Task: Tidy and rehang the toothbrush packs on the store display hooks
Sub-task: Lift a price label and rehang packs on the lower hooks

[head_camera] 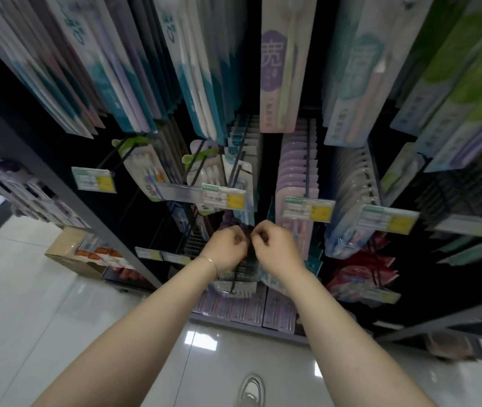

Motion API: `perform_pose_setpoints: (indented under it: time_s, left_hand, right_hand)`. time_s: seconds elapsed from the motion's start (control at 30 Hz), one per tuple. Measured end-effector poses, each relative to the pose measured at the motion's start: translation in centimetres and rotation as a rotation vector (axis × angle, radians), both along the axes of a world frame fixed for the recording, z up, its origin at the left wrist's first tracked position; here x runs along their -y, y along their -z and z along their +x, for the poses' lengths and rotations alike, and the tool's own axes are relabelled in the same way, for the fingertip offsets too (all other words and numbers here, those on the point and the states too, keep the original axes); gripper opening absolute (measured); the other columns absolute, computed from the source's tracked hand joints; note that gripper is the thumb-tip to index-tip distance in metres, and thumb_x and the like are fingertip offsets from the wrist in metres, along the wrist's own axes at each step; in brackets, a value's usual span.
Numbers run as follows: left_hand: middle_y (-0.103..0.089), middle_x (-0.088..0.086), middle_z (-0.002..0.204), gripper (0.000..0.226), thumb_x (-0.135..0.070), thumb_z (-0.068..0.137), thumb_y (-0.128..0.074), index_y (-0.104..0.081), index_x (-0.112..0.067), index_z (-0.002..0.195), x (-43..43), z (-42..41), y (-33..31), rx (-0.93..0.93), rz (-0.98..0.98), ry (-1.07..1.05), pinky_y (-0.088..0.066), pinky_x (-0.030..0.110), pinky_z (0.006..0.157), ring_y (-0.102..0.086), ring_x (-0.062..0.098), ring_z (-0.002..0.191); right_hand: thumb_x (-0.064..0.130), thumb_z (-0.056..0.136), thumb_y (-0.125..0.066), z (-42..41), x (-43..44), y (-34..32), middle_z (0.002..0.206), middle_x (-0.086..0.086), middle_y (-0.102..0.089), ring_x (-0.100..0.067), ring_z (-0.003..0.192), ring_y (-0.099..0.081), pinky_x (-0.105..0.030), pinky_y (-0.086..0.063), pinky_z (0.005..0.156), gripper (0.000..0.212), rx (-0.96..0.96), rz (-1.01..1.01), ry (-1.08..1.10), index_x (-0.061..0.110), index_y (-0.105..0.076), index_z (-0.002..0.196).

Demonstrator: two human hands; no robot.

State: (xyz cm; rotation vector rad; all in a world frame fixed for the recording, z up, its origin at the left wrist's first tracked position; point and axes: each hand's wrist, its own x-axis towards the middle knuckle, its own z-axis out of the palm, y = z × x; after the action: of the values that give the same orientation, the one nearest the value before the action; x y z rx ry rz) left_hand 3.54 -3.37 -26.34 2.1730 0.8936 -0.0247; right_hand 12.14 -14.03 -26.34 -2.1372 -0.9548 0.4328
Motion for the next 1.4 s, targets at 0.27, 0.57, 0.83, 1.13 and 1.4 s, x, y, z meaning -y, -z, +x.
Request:
perform_pose_setpoints:
  time_s: [0.27, 0.57, 0.83, 1.13, 1.4]
  left_hand:
    - [-0.064, 0.007, 0.095, 0.025, -0.039, 0.096, -0.045, -0.054, -0.015, 0.096, 5.7, 0.8, -1.1, -0.15, 0.381, 0.18, -0.054, 0.039, 0.072, -0.062, 0.029, 0.086]
    - [-0.06, 0.005, 0.088, 0.024, -0.037, 0.096, -0.043, -0.048, -0.016, 0.087, 13.4, 3.7, -1.3, -0.134, 0.541, 0.248, -0.04, 0.031, 0.064, -0.06, 0.029, 0.08]
    - [-0.061, 0.005, 0.103, 0.023, -0.034, 0.096, -0.043, -0.053, -0.013, 0.101, 19.1, 8.9, -2.3, -0.092, 0.525, 0.37, -0.044, 0.031, 0.067, -0.06, 0.027, 0.093]
    - [-0.052, 0.011, 0.112, 0.031, -0.03, 0.096, -0.047, -0.047, -0.01, 0.119, 22.3, 16.4, -1.2, -0.058, 0.345, 0.482, -0.05, 0.042, 0.084, -0.056, 0.03, 0.1]
    - [-0.046, 0.009, 0.138, 0.044, -0.026, 0.097, -0.048, -0.042, -0.013, 0.139, 21.9, 22.6, 0.0, -0.013, 0.093, 0.307, -0.037, 0.02, 0.091, -0.049, 0.022, 0.122]
  right_hand:
    - [0.033, 0.094, -0.046, 1.7, 7.7, -2.2, 0.095, -0.004, -0.063, -0.027, 0.086, -0.061, -0.036, -0.049, 0.066, 0.023, 0.384, -0.159, -0.104, 0.015, -0.06, 0.098]
    - [0.031, 0.093, -0.047, 5.3, 17.2, -1.5, 0.1, -0.004, -0.059, -0.026, 0.095, -0.057, -0.032, -0.042, 0.062, 0.023, 0.491, -0.281, 0.027, 0.015, -0.061, 0.104]
    - [0.032, 0.092, -0.046, 9.4, 21.9, -1.4, 0.106, -0.007, -0.059, -0.028, 0.102, -0.053, -0.033, -0.036, 0.067, 0.029, 0.568, -0.408, 0.084, 0.014, -0.059, 0.111]
    - [0.028, 0.093, -0.044, 16.1, 24.2, -0.8, 0.106, -0.008, -0.054, -0.029, 0.103, -0.05, -0.034, -0.037, 0.068, 0.026, 0.478, -0.494, 0.075, 0.012, -0.057, 0.109]
    - [0.024, 0.097, -0.039, 21.5, 22.9, -0.3, 0.12, -0.01, -0.053, -0.028, 0.108, -0.052, -0.032, -0.044, 0.075, 0.03, 0.367, -0.553, 0.112, 0.013, -0.051, 0.122]
